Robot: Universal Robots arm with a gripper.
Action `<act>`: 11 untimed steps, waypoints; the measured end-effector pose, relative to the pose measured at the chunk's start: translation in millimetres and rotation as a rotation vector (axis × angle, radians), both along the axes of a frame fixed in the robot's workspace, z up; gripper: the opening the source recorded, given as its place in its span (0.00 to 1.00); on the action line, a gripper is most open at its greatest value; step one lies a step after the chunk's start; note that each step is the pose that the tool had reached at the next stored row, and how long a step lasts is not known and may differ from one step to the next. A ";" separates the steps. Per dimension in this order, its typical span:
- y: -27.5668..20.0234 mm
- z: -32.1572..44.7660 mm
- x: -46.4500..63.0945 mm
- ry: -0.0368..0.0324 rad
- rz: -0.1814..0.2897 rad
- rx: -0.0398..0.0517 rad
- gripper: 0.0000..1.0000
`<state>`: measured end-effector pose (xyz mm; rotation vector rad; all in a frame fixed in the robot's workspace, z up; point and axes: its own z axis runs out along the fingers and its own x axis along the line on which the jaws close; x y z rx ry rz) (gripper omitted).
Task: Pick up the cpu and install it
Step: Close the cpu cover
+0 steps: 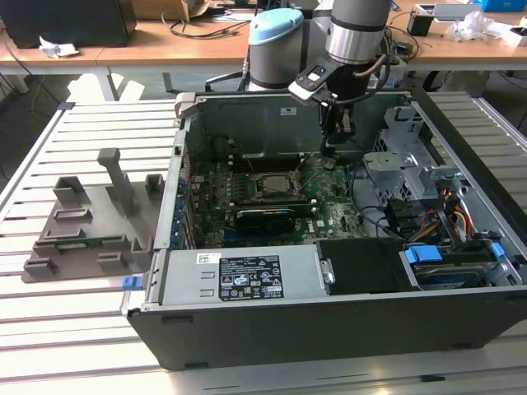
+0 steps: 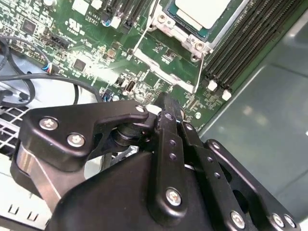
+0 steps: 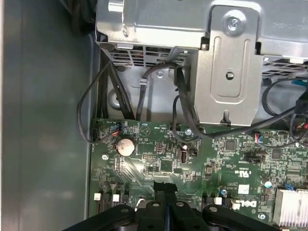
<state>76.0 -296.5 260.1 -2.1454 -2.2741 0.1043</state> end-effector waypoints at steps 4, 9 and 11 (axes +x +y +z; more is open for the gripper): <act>-2.3 -10.5 -3.1 0.0001 0.009 -0.0001 0.11; -2.4 -12.7 -15.4 0.0001 0.010 -0.0001 0.11; -2.4 -12.7 -17.8 0.0001 0.010 -0.0002 0.11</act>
